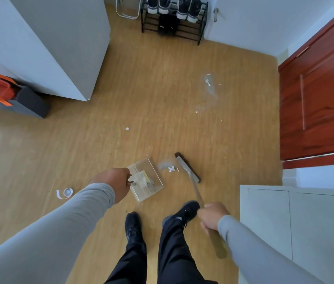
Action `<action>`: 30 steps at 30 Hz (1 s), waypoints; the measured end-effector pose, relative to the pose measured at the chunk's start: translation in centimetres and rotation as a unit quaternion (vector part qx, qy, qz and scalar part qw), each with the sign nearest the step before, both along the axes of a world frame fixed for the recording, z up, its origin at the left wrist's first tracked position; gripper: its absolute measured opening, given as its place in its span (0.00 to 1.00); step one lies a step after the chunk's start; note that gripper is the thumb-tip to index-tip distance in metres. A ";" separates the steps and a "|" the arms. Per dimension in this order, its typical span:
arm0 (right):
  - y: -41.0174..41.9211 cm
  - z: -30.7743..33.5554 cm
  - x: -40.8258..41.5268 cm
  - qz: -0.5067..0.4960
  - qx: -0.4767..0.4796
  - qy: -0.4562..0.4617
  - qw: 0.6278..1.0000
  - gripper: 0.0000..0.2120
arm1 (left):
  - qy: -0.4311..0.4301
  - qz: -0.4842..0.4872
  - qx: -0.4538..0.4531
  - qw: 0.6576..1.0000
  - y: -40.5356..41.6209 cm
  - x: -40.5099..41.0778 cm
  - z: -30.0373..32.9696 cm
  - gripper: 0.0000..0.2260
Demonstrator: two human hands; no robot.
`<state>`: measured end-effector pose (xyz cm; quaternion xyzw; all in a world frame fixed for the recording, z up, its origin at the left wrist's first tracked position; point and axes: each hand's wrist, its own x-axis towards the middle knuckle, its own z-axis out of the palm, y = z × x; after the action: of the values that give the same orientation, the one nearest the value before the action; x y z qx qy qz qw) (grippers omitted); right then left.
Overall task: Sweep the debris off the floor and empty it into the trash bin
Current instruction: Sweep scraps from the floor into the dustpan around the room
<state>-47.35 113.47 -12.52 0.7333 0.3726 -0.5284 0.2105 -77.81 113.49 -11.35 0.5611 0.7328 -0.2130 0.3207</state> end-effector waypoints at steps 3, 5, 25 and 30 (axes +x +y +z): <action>-2.2 -0.9 -3.9 -0.025 -0.032 0.027 0.999 0.23 | -0.003 0.000 0.009 1.000 0.2 -0.1 -0.2 0.09; -3.4 -0.9 -4.8 -0.030 -0.044 0.049 0.997 0.25 | -0.007 -0.003 0.009 1.000 0.4 0.2 -0.3 0.09; 0.5 1.7 -3.9 0.027 -0.082 0.079 0.993 0.29 | -0.012 -0.016 0.008 1.000 0.9 -0.3 -0.5 0.09; 0.3 6.6 2.1 -0.045 -0.055 0.125 0.990 0.27 | -0.013 -0.015 0.011 1.000 0.4 -0.5 -0.3 0.11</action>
<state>-45.22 113.74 -5.92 0.6647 0.3326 -0.6449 0.1780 -78.28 113.91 -11.65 0.5782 0.7225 -0.2025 0.3204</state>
